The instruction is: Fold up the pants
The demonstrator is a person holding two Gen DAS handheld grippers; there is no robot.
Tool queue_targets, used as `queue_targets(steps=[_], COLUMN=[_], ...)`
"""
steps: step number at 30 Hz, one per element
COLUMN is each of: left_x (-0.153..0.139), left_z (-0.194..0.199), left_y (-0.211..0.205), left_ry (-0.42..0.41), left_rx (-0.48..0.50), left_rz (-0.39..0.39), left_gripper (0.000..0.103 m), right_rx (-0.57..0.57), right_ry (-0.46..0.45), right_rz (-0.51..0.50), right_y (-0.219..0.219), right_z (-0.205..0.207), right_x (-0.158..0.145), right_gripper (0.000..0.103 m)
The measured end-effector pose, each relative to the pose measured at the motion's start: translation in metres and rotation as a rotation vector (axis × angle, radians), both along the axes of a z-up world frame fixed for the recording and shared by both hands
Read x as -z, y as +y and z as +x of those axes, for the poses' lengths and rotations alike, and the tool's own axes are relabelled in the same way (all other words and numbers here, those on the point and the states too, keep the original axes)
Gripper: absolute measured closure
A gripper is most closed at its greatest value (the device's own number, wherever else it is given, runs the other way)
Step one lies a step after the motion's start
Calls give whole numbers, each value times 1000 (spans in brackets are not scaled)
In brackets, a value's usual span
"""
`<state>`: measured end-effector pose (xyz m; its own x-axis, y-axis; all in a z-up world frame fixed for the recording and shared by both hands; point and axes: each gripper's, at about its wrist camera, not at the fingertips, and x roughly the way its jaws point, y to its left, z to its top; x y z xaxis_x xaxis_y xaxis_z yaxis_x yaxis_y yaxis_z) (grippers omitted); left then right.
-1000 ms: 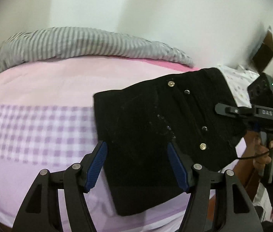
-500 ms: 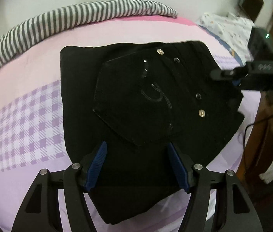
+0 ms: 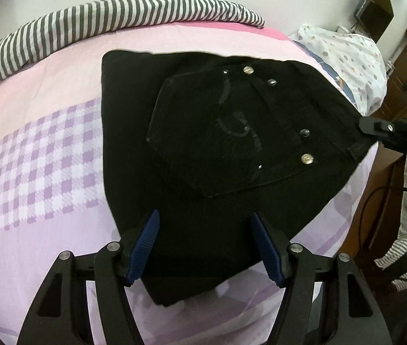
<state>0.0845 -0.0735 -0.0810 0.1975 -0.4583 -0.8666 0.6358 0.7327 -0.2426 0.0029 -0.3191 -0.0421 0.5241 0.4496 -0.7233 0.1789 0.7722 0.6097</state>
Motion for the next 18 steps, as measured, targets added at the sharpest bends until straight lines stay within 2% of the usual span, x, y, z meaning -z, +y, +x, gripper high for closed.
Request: queue_targets(steps=[3, 6, 10, 11, 12, 18], left_x=[2, 3, 4, 4, 4, 0], left_z=[1, 2, 2, 1, 0, 1], left_y=[7, 11, 17, 19, 19, 13], left_ry=[17, 22, 26, 26, 23, 14], left_rx=[-2, 3, -11, -19, -26, -49], left_rz=[-22, -21, -37, -37, -32, -1], left_gripper=[36, 36, 36, 36, 36, 36], right_rx=[-19, -6, -22, -19, -14, 9], right_ry=[64, 102, 118, 119, 121, 116], right_rz=[-112, -80, -91, -105, -113, -115], right_y=[5, 2, 3, 3, 5, 5], right_z=[-1, 2, 7, 8, 8, 15], right_x=[22, 40, 39, 38, 37, 29], right_gripper=[94, 94, 93, 89, 86, 83])
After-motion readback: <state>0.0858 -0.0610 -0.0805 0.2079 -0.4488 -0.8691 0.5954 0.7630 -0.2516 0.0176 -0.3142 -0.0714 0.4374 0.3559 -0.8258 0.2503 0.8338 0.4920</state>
